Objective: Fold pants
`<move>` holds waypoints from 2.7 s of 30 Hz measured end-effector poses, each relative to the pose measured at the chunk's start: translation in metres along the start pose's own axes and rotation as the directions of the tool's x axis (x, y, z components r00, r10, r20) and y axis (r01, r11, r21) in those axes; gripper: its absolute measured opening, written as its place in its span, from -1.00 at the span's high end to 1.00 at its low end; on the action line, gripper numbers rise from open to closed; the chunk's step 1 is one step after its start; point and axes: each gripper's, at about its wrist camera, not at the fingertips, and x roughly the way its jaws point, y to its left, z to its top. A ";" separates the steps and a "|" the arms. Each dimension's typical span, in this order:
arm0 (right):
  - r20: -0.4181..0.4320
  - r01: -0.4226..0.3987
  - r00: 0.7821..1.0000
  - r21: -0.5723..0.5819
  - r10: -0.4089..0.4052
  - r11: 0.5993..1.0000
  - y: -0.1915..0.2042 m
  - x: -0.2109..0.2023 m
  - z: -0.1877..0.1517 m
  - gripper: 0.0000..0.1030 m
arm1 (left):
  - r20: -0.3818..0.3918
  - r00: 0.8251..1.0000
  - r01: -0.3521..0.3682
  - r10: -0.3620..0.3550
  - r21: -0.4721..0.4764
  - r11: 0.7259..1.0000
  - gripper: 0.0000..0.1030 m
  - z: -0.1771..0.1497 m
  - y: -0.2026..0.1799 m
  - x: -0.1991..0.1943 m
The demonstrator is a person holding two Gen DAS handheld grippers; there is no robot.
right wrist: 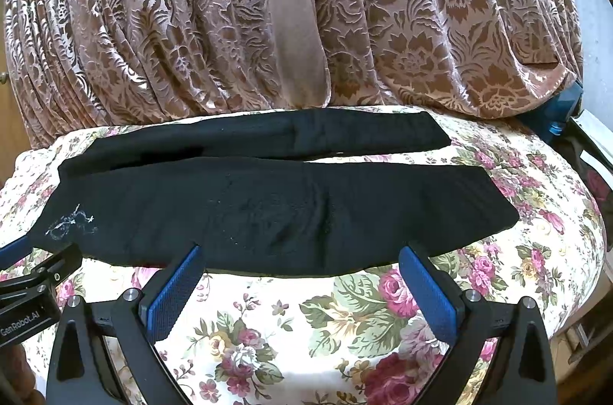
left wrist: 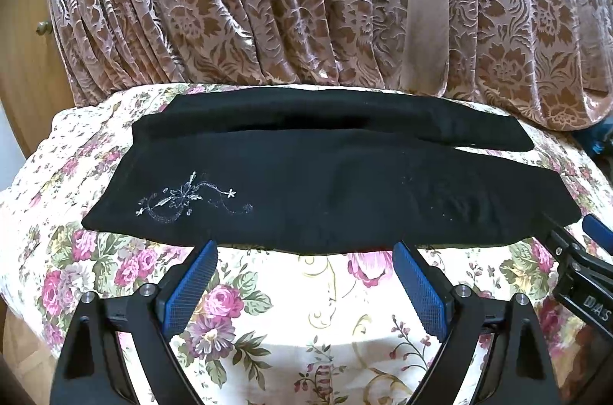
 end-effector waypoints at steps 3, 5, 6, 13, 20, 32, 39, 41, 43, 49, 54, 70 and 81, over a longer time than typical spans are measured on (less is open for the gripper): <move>-0.002 0.001 1.000 -0.002 -0.001 1.000 -0.001 0.000 0.000 -1.00 | -0.004 1.000 -0.001 0.001 0.002 1.000 -0.80 0.000 -0.001 0.000; -0.002 -0.001 1.000 -0.001 0.001 1.000 -0.001 0.000 0.000 -1.00 | -0.006 1.000 0.000 0.000 0.002 1.000 -0.80 0.000 -0.001 0.000; -0.003 0.001 1.000 -0.001 -0.001 1.000 0.000 0.000 0.000 -1.00 | -0.008 1.000 -0.001 0.001 0.004 1.000 -0.80 0.000 -0.001 0.001; -0.005 -0.001 1.000 -0.002 0.001 1.000 -0.001 0.001 -0.001 -1.00 | -0.016 1.000 -0.003 0.003 0.003 1.000 -0.80 -0.001 -0.002 0.004; -0.009 0.000 1.000 -0.002 0.000 1.000 0.000 0.001 -0.002 -1.00 | -0.024 1.000 -0.002 0.002 0.003 1.000 -0.80 -0.001 -0.002 0.005; -0.015 -0.002 1.000 -0.003 0.002 1.000 0.000 0.002 -0.002 -1.00 | -0.034 0.999 -0.005 0.005 0.002 1.000 -0.80 -0.003 -0.003 0.007; -0.017 -0.001 1.000 -0.004 0.001 1.000 0.000 0.004 -0.002 -1.00 | -0.045 0.999 -0.002 0.001 -0.004 1.000 -0.80 -0.004 -0.001 0.011; -0.017 -0.002 1.000 -0.002 0.002 1.000 0.000 0.004 -0.002 -1.00 | -0.052 0.999 0.001 -0.002 -0.008 1.000 -0.80 -0.004 0.001 0.013; -0.021 -0.004 1.000 0.003 0.004 1.000 -0.001 0.005 -0.003 -1.00 | -0.059 0.998 0.005 -0.006 -0.015 1.000 -0.80 -0.005 0.003 0.015; -0.032 -0.025 0.999 0.024 0.025 0.999 -0.008 0.013 -0.003 -1.00 | -0.110 0.990 0.073 -0.083 -0.085 0.994 -0.80 -0.006 0.018 0.029; -0.038 -0.074 0.996 0.031 0.075 0.997 -0.016 0.024 -0.002 -0.99 | -0.099 0.985 0.116 -0.142 -0.236 0.965 -0.80 -0.010 0.049 0.041; -0.137 -0.125 0.961 0.555 0.238 0.822 -0.152 0.084 -0.034 -0.59 | 0.012 0.992 0.112 -0.128 -0.565 0.817 -0.80 -0.029 0.160 0.068; -0.034 -0.198 0.949 0.711 0.315 0.675 -0.196 0.111 -0.046 -0.25 | 0.109 0.980 0.197 -0.165 -0.625 0.755 -0.78 -0.040 0.177 0.070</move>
